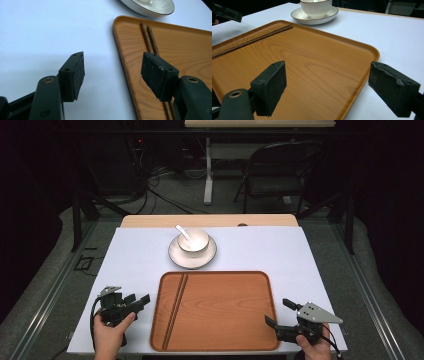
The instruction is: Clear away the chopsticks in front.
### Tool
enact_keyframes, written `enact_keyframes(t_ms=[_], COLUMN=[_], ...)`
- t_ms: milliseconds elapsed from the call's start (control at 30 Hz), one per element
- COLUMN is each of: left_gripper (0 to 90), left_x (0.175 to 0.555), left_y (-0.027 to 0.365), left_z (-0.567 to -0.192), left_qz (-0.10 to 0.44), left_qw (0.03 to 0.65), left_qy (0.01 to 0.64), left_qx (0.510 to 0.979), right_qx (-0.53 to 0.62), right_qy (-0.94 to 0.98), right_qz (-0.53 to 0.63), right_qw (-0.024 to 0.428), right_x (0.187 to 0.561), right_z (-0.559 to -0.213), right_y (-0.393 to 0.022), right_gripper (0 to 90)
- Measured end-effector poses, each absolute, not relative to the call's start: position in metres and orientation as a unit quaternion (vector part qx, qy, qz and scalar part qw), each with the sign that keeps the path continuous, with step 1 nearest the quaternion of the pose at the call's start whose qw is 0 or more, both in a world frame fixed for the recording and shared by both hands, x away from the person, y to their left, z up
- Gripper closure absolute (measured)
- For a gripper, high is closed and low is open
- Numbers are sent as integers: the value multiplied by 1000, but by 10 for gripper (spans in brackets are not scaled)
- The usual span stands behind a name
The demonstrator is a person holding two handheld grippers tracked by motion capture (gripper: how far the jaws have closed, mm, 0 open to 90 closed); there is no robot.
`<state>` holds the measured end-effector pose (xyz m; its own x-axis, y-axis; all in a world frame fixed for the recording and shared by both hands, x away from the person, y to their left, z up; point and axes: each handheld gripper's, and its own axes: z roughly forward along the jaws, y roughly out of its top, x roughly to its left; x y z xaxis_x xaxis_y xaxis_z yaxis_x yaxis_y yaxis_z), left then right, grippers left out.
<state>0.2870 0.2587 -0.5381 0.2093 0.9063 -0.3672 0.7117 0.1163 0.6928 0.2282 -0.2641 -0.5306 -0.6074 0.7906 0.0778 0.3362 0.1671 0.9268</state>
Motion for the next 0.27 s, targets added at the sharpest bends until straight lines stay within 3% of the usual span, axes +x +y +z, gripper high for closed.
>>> enact_keyframes(t_ms=[267], left_gripper=[359], left_x=[289], left_y=[260], left_z=[-543], left_qz=[116], left_qw=[413], left_qy=[625], left_qx=[651], right_qx=[385], right_qy=[731], right_qz=[518], right_qw=[220], right_x=[228], right_z=[-531], right_y=[-265], right_gripper=[146])
